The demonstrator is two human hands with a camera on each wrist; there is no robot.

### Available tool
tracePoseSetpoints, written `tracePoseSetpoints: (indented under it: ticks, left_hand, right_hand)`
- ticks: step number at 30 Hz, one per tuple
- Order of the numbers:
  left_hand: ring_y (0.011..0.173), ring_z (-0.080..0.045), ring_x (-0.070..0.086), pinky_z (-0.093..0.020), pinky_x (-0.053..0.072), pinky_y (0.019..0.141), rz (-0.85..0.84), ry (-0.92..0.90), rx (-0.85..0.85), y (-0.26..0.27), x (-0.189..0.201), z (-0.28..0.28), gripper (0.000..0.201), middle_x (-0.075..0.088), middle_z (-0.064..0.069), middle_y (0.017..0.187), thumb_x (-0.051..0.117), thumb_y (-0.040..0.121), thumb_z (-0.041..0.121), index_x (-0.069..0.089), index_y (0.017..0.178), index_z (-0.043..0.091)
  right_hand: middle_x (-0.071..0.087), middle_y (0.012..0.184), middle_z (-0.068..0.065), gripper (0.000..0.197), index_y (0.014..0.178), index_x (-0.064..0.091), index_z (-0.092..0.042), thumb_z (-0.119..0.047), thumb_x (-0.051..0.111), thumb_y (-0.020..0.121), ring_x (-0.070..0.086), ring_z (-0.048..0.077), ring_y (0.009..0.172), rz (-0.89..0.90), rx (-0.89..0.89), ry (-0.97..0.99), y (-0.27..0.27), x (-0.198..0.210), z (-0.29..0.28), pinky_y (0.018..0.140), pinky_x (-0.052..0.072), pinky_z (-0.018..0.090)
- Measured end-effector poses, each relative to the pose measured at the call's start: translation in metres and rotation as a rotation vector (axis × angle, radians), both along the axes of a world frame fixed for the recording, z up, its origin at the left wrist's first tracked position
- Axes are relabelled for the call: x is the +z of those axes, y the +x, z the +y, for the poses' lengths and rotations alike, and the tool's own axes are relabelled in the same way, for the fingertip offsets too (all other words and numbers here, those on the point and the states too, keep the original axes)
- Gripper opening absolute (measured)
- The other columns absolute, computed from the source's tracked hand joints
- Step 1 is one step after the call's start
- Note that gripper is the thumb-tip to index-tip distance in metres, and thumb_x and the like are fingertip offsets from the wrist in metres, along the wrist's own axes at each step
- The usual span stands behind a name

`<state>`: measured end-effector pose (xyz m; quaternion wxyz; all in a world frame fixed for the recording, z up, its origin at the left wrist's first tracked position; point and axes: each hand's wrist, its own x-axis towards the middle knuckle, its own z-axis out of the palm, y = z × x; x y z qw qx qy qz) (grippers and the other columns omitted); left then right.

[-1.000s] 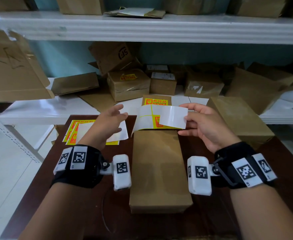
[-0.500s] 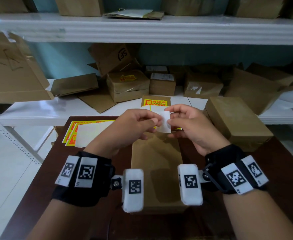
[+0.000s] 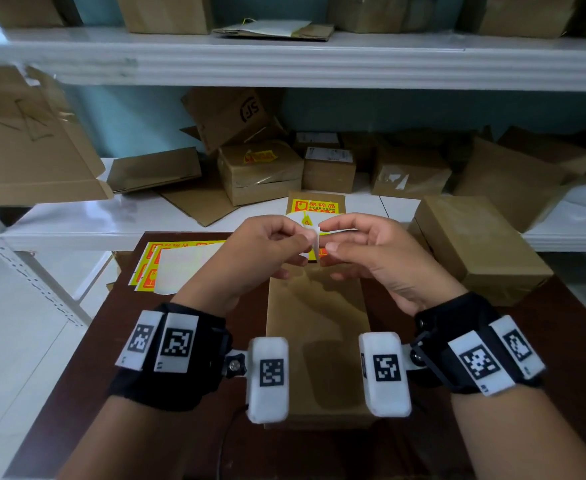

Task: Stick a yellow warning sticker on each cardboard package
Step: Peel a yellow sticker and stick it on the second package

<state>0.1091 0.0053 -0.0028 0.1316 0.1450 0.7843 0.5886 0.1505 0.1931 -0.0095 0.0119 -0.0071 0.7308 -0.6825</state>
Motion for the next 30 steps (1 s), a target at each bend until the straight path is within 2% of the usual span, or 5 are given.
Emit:
tracePoseSetpoints:
  ticks: [5,10,21,26,30]
  left_hand:
    - [0.081,-0.017,0.073,-0.035,0.058,0.071,-0.006,-0.007,0.009,0.000,-0.002,-0.001,0.020,0.072,0.001,0.078,0.084,0.078,0.026,0.069,0.088,0.017]
    - [0.067,-0.007,0.065,-0.035,0.058,0.072,-0.014,-0.028,0.004,-0.003,-0.002,-0.002,0.010,0.069,0.007,0.069,0.075,0.086,0.011,0.067,0.086,0.016]
    - [0.082,-0.023,0.061,-0.044,0.058,0.081,-0.095,0.093,0.040,-0.011,-0.001,-0.018,0.018,0.074,-0.006,0.084,0.060,0.098,0.013,0.067,0.081,0.016]
    - [0.085,-0.028,0.060,-0.036,0.058,0.071,-0.139,0.158,0.018,-0.008,-0.001,-0.018,0.039,0.072,-0.012,0.088,0.060,0.098,0.011,0.070,0.062,0.025]
    - [0.071,-0.024,0.064,-0.030,0.061,0.060,-0.195,0.241,0.034,-0.007,-0.003,-0.016,0.030,0.067,-0.014,0.083,0.059,0.098,0.007,0.064,0.070,0.018]
  right_hand:
    - [0.079,0.100,0.006,0.020,0.113,0.069,-0.014,-0.006,0.063,0.097,0.075,0.021,0.088,0.006,0.025,0.025,0.000,0.000,0.000,0.074,0.061,0.034]
    - [0.079,0.106,0.005,0.020,0.115,0.068,-0.013,-0.007,0.063,0.096,0.075,0.019,0.088,-0.004,0.027,0.021,0.001,0.000,0.003,0.073,0.061,0.031]
    - [0.070,0.101,-0.001,0.028,0.104,0.066,-0.027,-0.008,0.077,0.086,0.068,0.011,0.080,0.043,-0.251,0.072,-0.011,-0.013,0.015,0.055,0.052,0.022]
    - [0.070,0.070,-0.007,0.021,0.099,0.067,-0.023,-0.007,0.074,0.088,0.061,0.007,0.065,0.008,-0.207,0.086,-0.010,-0.017,0.017,0.054,0.050,0.022]
    - [0.067,0.074,0.000,0.018,0.095,0.067,-0.018,-0.004,0.073,0.087,0.056,0.006,0.055,-0.011,-0.207,0.091,-0.009,-0.015,0.014,0.052,0.051,0.022]
